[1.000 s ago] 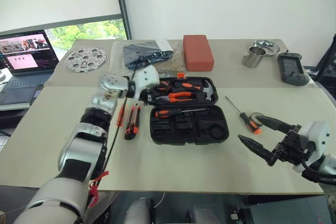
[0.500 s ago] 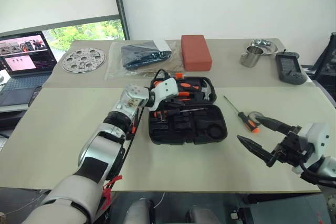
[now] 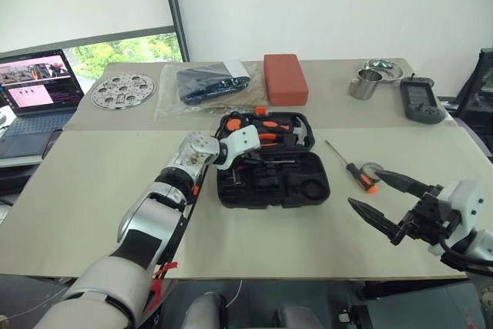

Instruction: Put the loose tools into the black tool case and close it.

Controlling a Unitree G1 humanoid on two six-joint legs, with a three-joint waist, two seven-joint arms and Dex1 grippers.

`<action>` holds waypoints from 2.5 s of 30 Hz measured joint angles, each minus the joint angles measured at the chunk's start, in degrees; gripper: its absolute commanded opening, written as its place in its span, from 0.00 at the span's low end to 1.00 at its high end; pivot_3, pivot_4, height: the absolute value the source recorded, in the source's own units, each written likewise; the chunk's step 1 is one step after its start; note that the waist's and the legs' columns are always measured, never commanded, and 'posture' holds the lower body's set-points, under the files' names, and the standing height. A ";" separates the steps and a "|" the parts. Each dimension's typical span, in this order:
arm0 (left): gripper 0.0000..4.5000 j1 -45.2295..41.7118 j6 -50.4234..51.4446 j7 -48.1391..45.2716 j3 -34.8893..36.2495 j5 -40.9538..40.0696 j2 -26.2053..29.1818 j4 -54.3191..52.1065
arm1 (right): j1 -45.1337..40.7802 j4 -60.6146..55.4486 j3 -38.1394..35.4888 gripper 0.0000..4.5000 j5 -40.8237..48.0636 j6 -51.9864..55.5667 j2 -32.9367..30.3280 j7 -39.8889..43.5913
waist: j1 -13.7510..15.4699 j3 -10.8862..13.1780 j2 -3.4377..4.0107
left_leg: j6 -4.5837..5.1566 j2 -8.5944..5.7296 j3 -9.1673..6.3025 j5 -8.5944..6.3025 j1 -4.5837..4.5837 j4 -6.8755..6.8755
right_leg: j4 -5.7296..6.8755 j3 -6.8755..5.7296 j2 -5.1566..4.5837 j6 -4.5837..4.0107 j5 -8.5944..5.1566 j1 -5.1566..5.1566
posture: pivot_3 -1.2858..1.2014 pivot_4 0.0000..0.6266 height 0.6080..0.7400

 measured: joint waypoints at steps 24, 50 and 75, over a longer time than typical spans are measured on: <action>0.97 15.87 30.54 -27.22 11.08 -26.49 18.86 -49.57 | -40.95 32.14 26.05 1.00 -19.17 22.71 -9.24 -3.45 | -0.42 -0.07 0.59 | -0.39 0.11 0.08 0.27 -0.27 -0.06 | -0.04 0.03 0.06 -0.05 -0.02 -0.26 | 0.52 0.24 1.00; 1.00 22.58 34.26 -30.50 10.71 -33.52 28.14 -63.97 | -62.09 64.65 37.19 0.11 -31.70 24.18 -6.08 7.63 | -0.54 -0.07 0.62 | -0.10 0.17 0.10 0.09 -0.24 -0.04 | -0.05 0.03 0.02 -0.05 -0.02 -0.22 | 0.52 0.24 1.00; 1.00 26.90 33.93 -26.94 14.61 -34.59 33.95 -64.63 | -62.65 37.83 45.18 0.11 -34.36 8.15 -5.94 17.59 | -1.97 0.26 0.67 | -0.15 0.25 0.09 0.12 -0.31 -0.29 | 0.09 0.08 0.14 -0.05 -0.03 -0.62 | 0.52 0.24 1.00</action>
